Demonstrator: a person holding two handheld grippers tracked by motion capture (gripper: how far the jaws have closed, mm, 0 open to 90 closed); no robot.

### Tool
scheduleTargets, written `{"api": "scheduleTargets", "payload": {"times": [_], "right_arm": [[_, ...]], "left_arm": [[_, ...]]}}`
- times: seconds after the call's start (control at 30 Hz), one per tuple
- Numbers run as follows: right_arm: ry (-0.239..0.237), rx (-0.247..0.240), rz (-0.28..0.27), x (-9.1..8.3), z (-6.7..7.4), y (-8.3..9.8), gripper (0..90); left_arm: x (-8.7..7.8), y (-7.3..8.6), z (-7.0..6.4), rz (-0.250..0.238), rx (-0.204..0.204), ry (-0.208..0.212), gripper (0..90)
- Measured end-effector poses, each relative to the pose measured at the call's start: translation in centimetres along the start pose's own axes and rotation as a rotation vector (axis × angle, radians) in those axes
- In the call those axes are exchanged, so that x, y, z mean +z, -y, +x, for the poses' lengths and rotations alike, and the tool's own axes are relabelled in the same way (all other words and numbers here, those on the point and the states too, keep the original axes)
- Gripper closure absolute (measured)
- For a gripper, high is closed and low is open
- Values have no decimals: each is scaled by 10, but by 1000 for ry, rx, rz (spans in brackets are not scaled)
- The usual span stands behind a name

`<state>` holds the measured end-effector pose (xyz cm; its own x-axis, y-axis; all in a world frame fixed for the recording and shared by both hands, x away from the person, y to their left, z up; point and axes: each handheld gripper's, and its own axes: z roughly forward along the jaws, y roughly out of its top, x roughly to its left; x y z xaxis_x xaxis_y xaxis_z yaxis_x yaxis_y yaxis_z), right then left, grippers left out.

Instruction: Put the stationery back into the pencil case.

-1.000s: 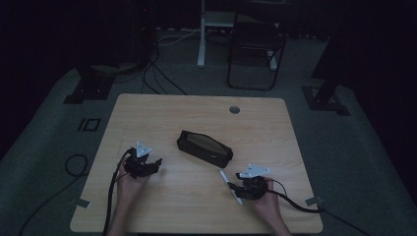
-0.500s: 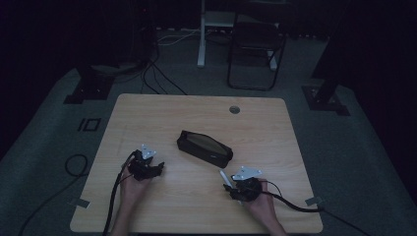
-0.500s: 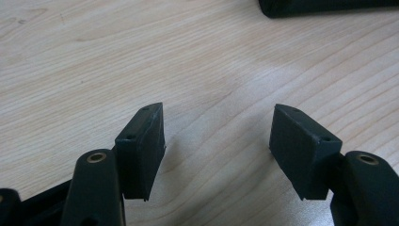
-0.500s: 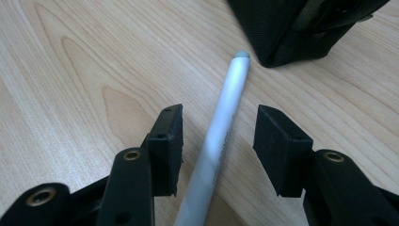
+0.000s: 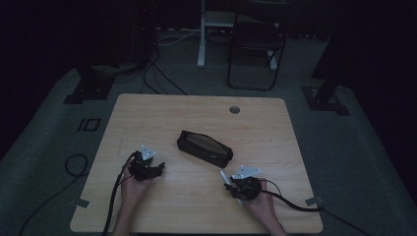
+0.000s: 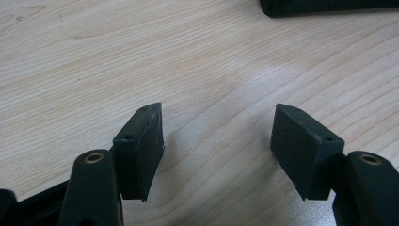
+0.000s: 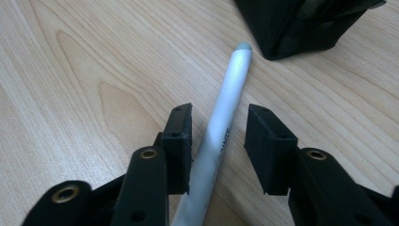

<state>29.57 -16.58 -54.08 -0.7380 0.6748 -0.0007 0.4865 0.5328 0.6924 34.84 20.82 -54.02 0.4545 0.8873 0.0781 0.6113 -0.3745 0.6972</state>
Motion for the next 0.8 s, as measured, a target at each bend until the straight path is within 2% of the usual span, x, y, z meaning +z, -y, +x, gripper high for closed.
{"api": "scheduleTargets", "payload": {"times": [0.17,0.4,0.8], "right_arm": [[0,0,3,-1,-2,0,671],[2,-2,15,-3,-2,1,663],[13,25,34,-12,-11,8,736]], "left_arm": [[0,2,2,-7,-19,14,356],[1,4,5,-16,-45,34,356],[1,5,6,-23,-48,39,354]]}}
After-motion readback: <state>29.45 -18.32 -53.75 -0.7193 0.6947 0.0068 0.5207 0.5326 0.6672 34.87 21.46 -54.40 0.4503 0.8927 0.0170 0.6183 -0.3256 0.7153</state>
